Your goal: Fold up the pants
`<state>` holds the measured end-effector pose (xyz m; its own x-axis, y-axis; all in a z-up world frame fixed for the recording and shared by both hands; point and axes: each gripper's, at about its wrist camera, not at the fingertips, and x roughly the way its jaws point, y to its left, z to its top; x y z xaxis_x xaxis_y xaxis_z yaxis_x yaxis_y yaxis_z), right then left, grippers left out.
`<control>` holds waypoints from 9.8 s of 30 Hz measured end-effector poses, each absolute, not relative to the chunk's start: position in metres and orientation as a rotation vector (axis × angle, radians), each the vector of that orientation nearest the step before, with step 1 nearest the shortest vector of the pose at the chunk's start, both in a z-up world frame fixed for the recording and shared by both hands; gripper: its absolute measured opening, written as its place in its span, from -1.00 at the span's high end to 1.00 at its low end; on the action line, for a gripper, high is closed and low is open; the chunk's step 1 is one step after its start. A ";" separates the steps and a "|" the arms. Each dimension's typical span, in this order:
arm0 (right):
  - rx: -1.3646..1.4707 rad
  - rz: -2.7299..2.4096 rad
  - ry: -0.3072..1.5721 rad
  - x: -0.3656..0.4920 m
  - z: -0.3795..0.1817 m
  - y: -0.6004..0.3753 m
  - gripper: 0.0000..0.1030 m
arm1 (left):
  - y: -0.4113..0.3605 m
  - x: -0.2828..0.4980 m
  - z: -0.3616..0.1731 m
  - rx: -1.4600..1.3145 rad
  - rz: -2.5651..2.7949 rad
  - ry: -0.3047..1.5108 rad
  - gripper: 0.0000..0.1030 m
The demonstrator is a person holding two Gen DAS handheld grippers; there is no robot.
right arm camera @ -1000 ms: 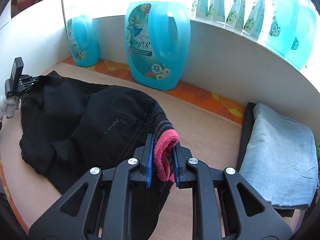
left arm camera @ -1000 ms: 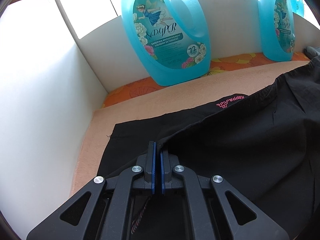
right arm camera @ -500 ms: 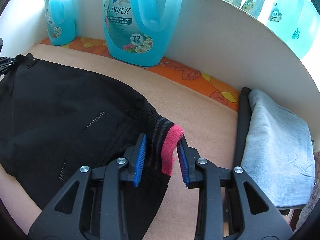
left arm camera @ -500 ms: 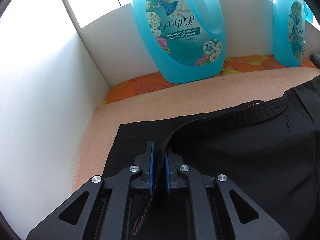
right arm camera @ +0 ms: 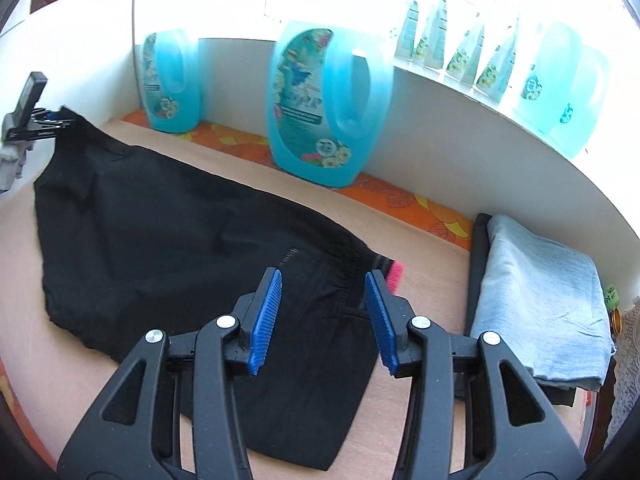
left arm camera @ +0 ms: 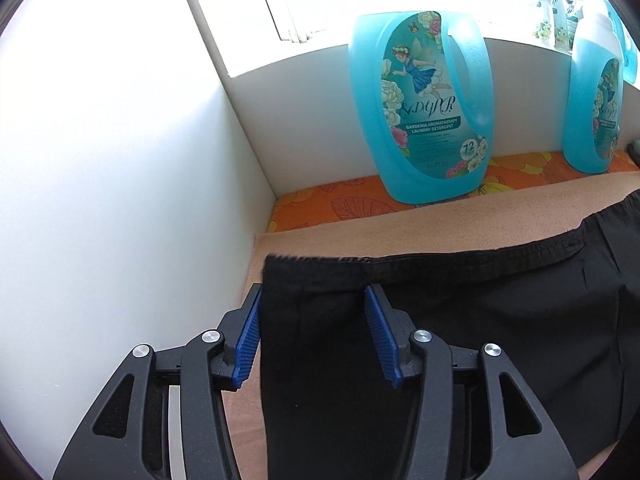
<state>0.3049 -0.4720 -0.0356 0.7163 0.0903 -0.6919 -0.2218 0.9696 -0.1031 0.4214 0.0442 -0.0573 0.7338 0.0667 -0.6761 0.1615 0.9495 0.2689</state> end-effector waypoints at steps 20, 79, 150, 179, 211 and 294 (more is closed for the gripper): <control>-0.091 0.280 0.901 0.247 -0.077 -0.430 0.07 | -0.083 0.260 -0.053 0.324 -0.594 0.700 0.02; 0.377 -0.205 0.843 0.206 -0.106 -0.552 0.92 | -0.229 0.182 -0.107 0.640 -0.938 0.691 0.63; -0.595 0.934 0.911 0.522 -0.134 -0.078 0.86 | 0.106 0.285 -0.107 -0.114 -0.094 0.875 0.26; -0.465 0.929 0.852 0.428 -0.072 -0.094 0.54 | 0.127 0.325 -0.117 -0.314 -0.086 0.973 0.09; 0.004 0.824 1.282 0.546 -0.129 0.049 -0.09 | 0.079 0.325 -0.111 -0.190 -0.128 0.816 0.83; 0.450 0.281 0.988 0.339 -0.106 -0.579 0.93 | -0.407 0.237 -0.069 0.088 -0.976 0.869 0.89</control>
<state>0.3385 -0.5785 -0.1063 0.5255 0.4255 -0.7367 -0.0253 0.8734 0.4864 0.2366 -0.4070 -0.0692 0.2613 -0.6869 -0.6782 0.7533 0.5844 -0.3017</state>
